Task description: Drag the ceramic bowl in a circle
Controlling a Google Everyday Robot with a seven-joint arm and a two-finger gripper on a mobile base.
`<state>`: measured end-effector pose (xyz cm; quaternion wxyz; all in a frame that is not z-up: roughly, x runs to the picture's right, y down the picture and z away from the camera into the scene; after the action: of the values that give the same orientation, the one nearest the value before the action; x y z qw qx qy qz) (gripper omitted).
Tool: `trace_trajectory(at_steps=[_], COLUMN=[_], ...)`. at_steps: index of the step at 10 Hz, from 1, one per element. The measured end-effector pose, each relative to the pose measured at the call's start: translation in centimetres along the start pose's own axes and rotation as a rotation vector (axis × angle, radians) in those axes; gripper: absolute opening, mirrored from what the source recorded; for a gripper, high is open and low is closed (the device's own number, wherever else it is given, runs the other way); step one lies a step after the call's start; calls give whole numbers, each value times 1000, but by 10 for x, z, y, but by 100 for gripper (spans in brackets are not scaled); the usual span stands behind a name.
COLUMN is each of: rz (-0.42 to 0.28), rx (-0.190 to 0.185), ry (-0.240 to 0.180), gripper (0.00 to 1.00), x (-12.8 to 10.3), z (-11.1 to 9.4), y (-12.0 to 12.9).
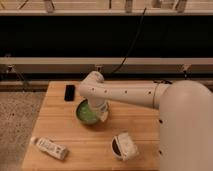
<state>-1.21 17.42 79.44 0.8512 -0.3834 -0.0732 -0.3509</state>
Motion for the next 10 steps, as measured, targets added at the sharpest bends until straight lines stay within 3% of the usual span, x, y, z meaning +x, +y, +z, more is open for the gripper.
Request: trace_trajectory(at_steps=[1, 3, 6, 10], rz=[3, 31, 122, 245], rx=[-2, -7, -30, -47], ry=[-8, -24, -52, -79], gripper=[0, 0, 0, 0], x=[-9, -7, 22, 71], z=[-1, 1, 8, 14], y=[15, 39, 83, 112])
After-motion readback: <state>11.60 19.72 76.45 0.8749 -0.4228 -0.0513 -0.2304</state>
